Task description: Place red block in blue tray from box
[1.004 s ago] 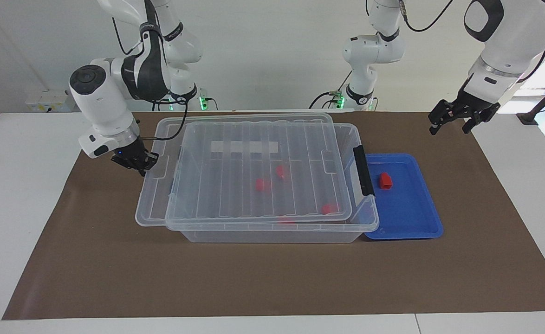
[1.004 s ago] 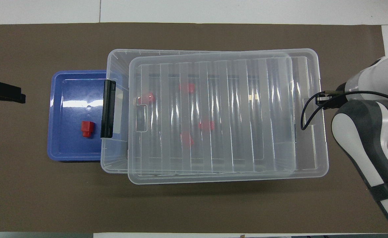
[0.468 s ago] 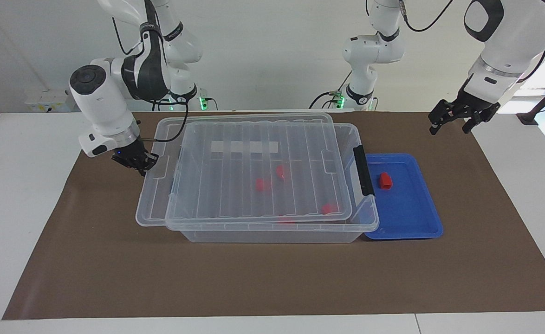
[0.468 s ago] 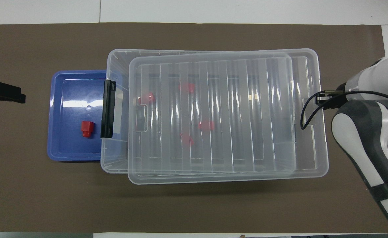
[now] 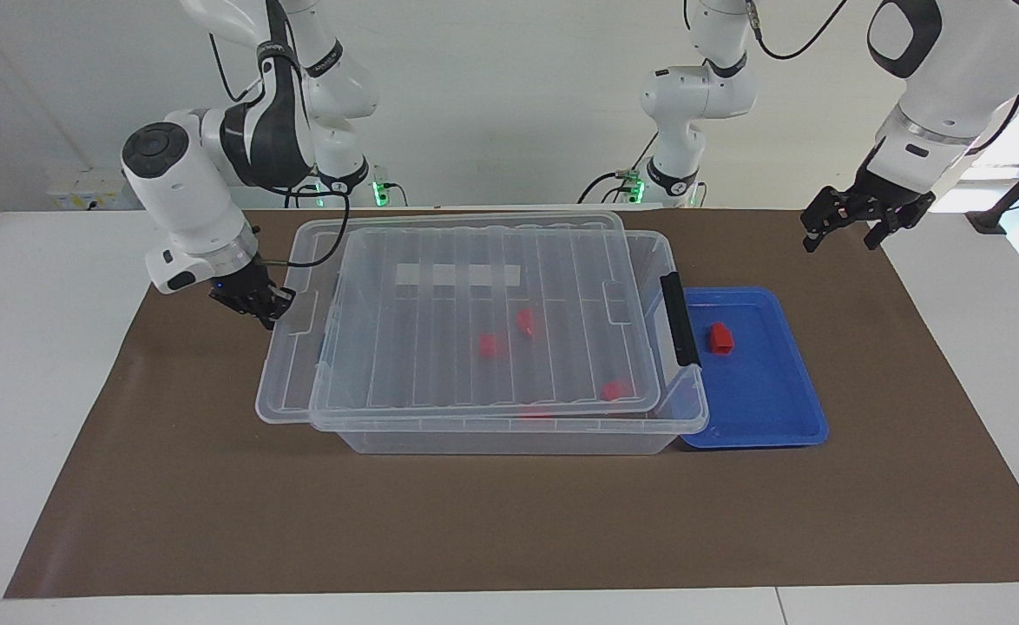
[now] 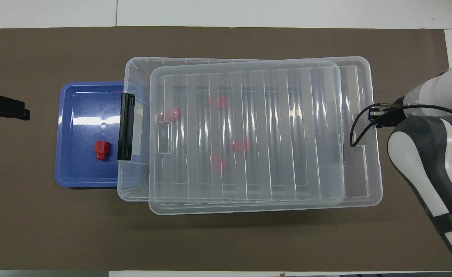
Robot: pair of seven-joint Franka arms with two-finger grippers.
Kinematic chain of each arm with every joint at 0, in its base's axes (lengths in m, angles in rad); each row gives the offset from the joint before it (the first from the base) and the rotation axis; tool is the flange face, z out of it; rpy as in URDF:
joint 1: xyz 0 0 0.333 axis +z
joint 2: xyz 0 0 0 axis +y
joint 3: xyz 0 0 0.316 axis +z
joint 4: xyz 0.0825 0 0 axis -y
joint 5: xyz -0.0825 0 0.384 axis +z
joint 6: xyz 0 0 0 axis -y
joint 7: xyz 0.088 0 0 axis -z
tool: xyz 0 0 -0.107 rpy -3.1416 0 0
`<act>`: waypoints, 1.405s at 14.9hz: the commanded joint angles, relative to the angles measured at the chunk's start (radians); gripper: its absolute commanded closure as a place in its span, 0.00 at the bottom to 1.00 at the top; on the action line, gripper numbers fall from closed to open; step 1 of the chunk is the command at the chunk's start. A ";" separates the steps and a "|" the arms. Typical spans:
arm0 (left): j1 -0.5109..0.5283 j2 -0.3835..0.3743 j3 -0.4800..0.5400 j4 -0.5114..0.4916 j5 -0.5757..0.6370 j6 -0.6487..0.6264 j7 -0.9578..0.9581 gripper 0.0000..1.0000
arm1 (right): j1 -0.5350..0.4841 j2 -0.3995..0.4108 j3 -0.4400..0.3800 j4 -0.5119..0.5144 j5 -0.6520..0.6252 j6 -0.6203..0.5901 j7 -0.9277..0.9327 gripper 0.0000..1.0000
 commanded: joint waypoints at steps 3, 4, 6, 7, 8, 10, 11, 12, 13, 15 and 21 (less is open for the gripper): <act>0.012 -0.015 -0.006 -0.003 0.001 -0.015 0.012 0.00 | -0.025 -0.023 0.009 -0.037 0.031 -0.059 0.025 1.00; 0.012 -0.015 -0.006 -0.003 0.001 -0.015 0.012 0.00 | -0.025 -0.023 0.009 -0.037 0.031 -0.063 0.027 1.00; 0.012 -0.015 -0.006 -0.003 0.001 -0.015 0.012 0.00 | -0.023 -0.024 0.009 -0.039 0.031 -0.068 0.033 1.00; 0.012 -0.015 -0.006 -0.003 0.001 -0.015 0.012 0.00 | -0.023 -0.024 0.009 -0.039 0.032 -0.068 0.033 1.00; 0.012 -0.015 -0.006 -0.003 0.001 -0.015 0.012 0.00 | -0.023 -0.024 0.009 -0.039 0.037 -0.068 0.036 1.00; 0.012 -0.015 -0.006 -0.003 0.001 -0.015 0.012 0.00 | -0.022 -0.026 0.009 -0.045 0.045 -0.063 0.062 1.00; 0.012 -0.015 -0.006 -0.003 0.001 -0.015 0.012 0.00 | -0.017 -0.029 0.009 -0.046 0.045 -0.059 0.063 1.00; 0.012 -0.015 -0.006 -0.003 0.001 -0.015 0.012 0.00 | -0.014 -0.029 0.009 -0.046 0.045 -0.059 0.063 1.00; 0.012 -0.015 -0.006 -0.003 0.001 -0.015 0.012 0.00 | -0.013 -0.029 0.009 -0.045 0.045 -0.059 0.062 1.00; 0.012 -0.015 -0.006 -0.003 0.001 -0.015 0.012 0.00 | -0.014 -0.024 0.009 -0.033 0.043 -0.062 0.041 1.00; 0.012 -0.015 -0.006 -0.003 0.001 -0.015 0.012 0.00 | -0.035 -0.012 0.002 0.096 0.023 -0.141 -0.154 0.00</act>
